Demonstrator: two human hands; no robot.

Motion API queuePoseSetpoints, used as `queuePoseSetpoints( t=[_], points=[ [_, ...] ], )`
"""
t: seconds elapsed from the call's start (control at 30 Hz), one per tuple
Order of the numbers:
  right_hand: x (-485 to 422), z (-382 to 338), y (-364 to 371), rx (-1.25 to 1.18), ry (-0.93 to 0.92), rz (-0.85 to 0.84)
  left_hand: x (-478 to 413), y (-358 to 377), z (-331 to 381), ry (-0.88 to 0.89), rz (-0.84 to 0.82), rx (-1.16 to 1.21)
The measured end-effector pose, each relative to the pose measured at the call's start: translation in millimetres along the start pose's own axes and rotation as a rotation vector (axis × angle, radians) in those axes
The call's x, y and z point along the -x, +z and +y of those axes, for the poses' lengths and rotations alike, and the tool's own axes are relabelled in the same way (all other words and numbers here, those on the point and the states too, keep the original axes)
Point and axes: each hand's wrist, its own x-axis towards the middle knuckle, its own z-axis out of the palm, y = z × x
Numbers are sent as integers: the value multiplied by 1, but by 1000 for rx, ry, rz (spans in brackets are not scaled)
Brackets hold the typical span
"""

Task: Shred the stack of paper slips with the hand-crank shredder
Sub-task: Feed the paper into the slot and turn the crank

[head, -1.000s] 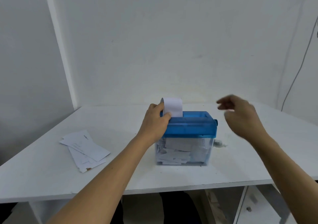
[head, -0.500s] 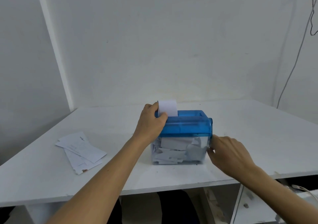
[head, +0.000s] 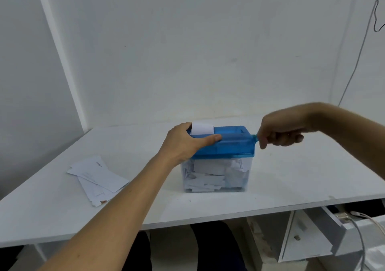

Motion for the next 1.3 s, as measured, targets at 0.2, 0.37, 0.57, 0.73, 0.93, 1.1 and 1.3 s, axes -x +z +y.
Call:
queuePoseSetpoints(
  t=[0.2,0.37,0.57,0.73,0.93,1.1,1.3],
  points=[
    [-40,-5,-26,-26,-47,437,-1,-1,-2,12,-21,17],
    [-101,18,11,-374,-149,578,-2,1,-4,21,-19,7],
    [-123,48,87,-803,-95,541,-5,1,-3,57,-45,-22],
    [-84,44,114,-719,-89,687,-10,3,-8,30,-13,-134],
    [-13,48,108,-556,-212,587,-12,2,-6,-18,2,-254],
    [18,42,63,-275,-405,559,-11,-2,-4,-20,-51,-258],
    [-15,33,35,-500,-530,694,-10,-3,-2,8,-70,-176]
  ],
)
